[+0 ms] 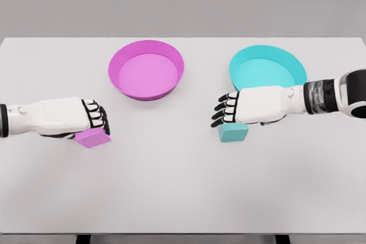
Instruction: Place the blocks in the corresponding plates according to their colors
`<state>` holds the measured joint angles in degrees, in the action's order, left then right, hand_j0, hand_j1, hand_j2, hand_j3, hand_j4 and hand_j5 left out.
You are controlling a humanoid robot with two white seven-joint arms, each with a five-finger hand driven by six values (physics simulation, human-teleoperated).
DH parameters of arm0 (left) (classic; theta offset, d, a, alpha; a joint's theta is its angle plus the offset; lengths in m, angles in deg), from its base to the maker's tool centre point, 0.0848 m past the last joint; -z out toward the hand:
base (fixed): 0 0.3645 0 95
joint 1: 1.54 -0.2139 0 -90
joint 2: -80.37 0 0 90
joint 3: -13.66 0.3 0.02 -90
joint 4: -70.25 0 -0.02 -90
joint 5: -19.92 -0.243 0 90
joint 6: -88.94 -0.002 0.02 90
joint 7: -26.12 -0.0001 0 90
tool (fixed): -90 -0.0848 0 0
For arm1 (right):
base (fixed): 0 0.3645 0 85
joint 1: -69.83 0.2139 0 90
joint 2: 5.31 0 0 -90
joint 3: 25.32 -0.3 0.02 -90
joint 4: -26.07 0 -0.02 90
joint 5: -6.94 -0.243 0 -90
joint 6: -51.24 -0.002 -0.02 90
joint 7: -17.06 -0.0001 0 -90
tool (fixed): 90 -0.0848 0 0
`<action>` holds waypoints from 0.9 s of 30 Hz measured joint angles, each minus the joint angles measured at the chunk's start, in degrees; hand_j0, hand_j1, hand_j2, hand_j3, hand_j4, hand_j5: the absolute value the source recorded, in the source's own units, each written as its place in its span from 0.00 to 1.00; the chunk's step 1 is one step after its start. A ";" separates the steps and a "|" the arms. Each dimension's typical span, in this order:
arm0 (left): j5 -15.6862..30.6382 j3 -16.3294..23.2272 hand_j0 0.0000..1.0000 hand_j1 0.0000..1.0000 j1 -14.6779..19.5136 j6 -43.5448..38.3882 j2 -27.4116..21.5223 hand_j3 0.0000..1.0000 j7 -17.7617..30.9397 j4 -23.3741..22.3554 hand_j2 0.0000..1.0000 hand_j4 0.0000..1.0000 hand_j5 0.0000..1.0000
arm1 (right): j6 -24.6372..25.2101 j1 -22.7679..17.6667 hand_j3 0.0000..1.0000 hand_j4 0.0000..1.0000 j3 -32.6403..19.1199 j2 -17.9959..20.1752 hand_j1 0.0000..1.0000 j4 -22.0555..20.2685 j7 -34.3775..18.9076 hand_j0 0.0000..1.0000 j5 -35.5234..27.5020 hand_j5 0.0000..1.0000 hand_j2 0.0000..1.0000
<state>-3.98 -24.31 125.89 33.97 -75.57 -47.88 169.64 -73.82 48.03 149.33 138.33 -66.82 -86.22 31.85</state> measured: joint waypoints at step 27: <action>-0.13 -2.59 0.63 0.63 14.16 0.10 26.81 0.63 5.51 -23.97 0.63 0.63 0.63 | 0.00 -2.28 0.93 0.93 -0.07 -5.71 0.93 6.06 -1.36 0.93 2.97 0.93 0.93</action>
<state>-4.11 -26.90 140.05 34.07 -48.75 -42.37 145.67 -73.82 45.75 149.26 132.63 -60.76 -87.58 34.82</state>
